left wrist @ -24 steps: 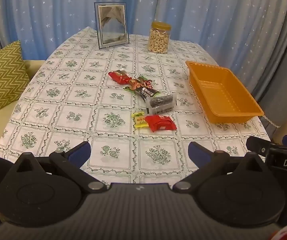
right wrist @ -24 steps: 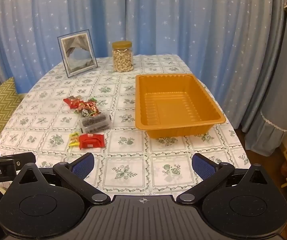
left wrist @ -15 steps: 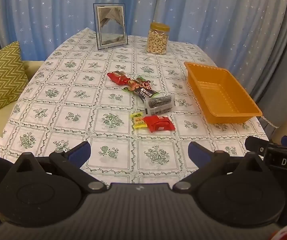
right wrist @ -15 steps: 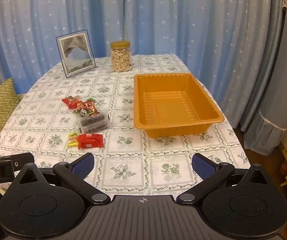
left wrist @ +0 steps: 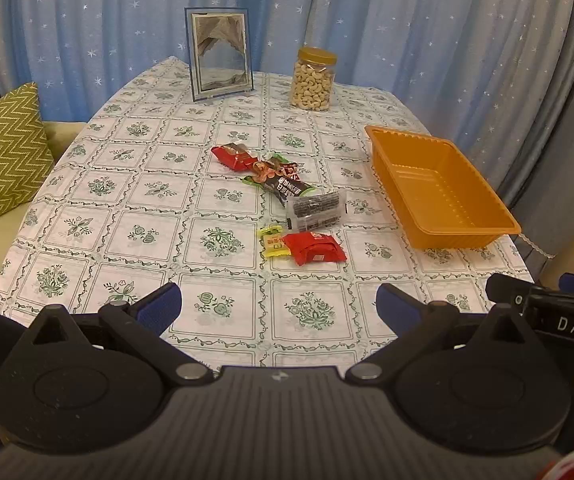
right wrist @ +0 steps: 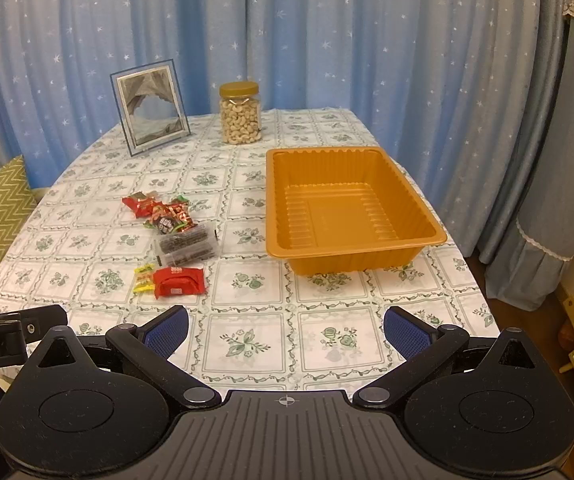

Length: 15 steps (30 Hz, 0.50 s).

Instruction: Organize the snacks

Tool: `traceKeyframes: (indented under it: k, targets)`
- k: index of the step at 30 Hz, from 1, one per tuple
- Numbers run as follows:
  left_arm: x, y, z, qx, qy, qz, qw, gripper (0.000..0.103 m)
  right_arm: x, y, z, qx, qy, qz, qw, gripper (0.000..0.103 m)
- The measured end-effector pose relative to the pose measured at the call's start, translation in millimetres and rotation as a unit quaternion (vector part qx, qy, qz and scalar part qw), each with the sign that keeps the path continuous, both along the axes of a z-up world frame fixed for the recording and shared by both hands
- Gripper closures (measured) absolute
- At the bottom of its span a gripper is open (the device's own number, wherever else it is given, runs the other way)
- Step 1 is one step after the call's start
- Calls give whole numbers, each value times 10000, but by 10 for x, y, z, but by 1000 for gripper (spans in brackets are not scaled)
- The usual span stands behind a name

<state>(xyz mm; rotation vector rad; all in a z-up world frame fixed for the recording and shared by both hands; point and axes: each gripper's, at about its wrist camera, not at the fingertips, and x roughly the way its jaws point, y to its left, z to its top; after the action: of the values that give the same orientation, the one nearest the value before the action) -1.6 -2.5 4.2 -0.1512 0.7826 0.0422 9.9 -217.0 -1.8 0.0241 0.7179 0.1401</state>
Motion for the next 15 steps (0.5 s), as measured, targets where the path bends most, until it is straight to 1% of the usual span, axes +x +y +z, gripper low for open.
traceKeyframes:
  k: [15]
  targets:
    - [-4,-22,15,-35,-17,-15,10000,0,-4,5,5,-56,-25,-29,10000,0]
